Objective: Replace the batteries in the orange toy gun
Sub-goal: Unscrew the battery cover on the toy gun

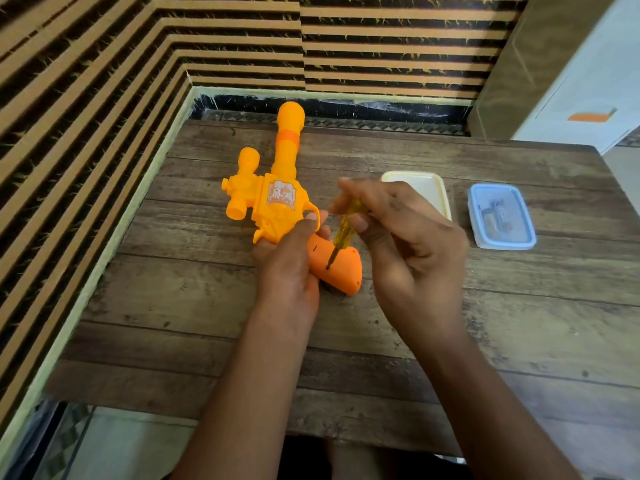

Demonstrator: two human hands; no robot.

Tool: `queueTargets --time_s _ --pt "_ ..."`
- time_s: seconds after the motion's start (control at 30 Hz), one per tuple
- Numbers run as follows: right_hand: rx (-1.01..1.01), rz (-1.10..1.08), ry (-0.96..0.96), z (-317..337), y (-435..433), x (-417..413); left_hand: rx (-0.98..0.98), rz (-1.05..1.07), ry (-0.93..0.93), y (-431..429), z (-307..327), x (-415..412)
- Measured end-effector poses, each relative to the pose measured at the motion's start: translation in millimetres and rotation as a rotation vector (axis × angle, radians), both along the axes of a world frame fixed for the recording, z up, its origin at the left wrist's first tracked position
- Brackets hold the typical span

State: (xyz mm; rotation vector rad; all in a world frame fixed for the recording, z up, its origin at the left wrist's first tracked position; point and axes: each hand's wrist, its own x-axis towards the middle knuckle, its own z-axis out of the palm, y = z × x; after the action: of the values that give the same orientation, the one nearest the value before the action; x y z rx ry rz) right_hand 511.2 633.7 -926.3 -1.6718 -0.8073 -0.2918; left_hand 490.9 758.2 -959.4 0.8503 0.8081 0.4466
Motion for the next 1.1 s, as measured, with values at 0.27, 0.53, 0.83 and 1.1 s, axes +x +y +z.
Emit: queueTargets --time_s 0.27,0.53,0.83,1.1 --pt "0.006 -0.122 0.018 1 0 8 -0.001 -0.017 0.024 0 1 0" --pt "0.073 -0.022 0.033 2 0 8 -0.004 -0.023 0.027 -5 6 -2" --pt "0.127 -0.037 0.067 -6 -1 8 -0.040 -0.006 0.029 -4 7 0" --pt "0.169 -0.047 0.089 -11 7 -1 -0.050 -0.015 0.028 -2 7 1"
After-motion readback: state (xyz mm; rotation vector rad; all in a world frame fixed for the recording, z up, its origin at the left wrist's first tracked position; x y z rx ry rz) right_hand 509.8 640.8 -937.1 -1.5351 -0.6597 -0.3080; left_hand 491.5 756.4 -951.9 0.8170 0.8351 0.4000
